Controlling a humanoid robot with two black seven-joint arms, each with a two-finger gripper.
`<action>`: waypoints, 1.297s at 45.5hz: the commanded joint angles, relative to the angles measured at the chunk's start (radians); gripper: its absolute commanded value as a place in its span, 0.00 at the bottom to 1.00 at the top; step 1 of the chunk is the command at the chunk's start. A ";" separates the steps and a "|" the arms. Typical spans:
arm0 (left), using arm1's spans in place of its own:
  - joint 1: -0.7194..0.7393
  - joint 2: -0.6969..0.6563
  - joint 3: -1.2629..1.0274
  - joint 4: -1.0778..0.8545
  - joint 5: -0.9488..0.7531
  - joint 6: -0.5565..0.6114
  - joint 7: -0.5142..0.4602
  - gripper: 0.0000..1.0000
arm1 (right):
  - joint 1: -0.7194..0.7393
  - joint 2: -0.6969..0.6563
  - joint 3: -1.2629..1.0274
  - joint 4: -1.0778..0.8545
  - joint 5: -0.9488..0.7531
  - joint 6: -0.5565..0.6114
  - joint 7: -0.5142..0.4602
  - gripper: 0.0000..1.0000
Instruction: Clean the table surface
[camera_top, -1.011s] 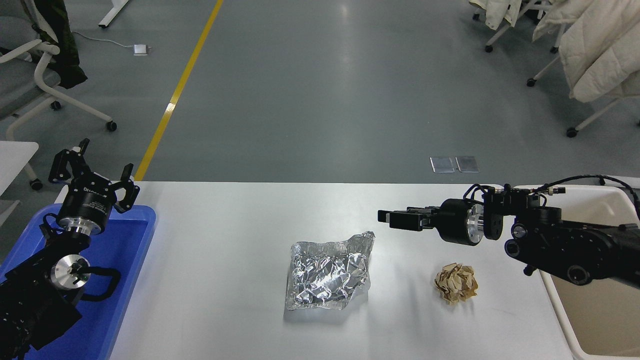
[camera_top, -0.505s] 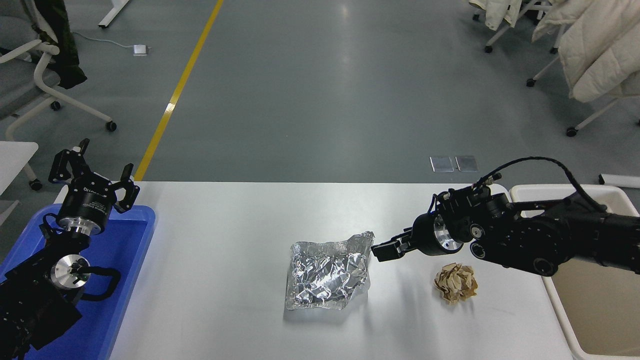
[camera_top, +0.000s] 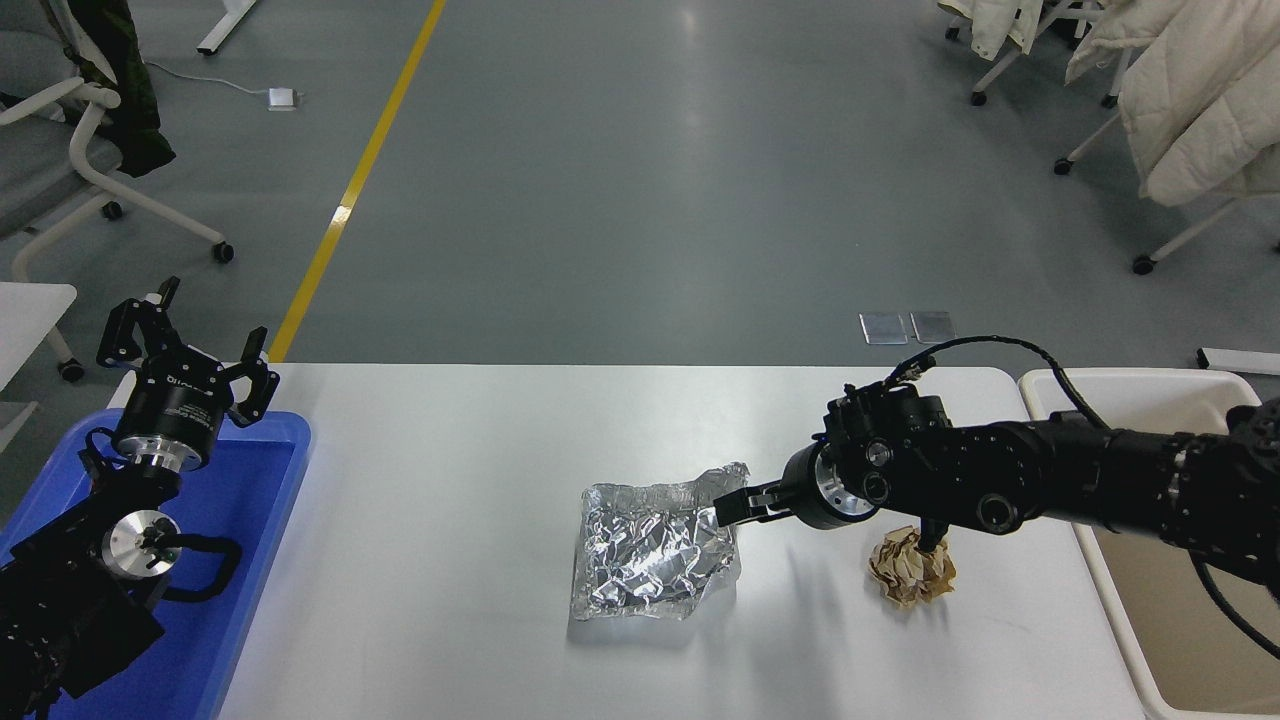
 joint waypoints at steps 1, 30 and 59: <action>0.000 0.000 0.000 -0.001 0.000 0.000 0.000 1.00 | -0.053 0.070 0.000 -0.104 0.064 0.003 -0.023 1.00; 0.000 0.000 0.000 0.001 0.000 0.000 0.000 1.00 | -0.102 0.136 -0.034 -0.281 0.045 0.003 0.006 0.86; 0.000 0.000 0.000 -0.001 0.000 0.000 0.000 1.00 | -0.067 0.136 -0.034 -0.275 0.062 0.078 0.009 0.00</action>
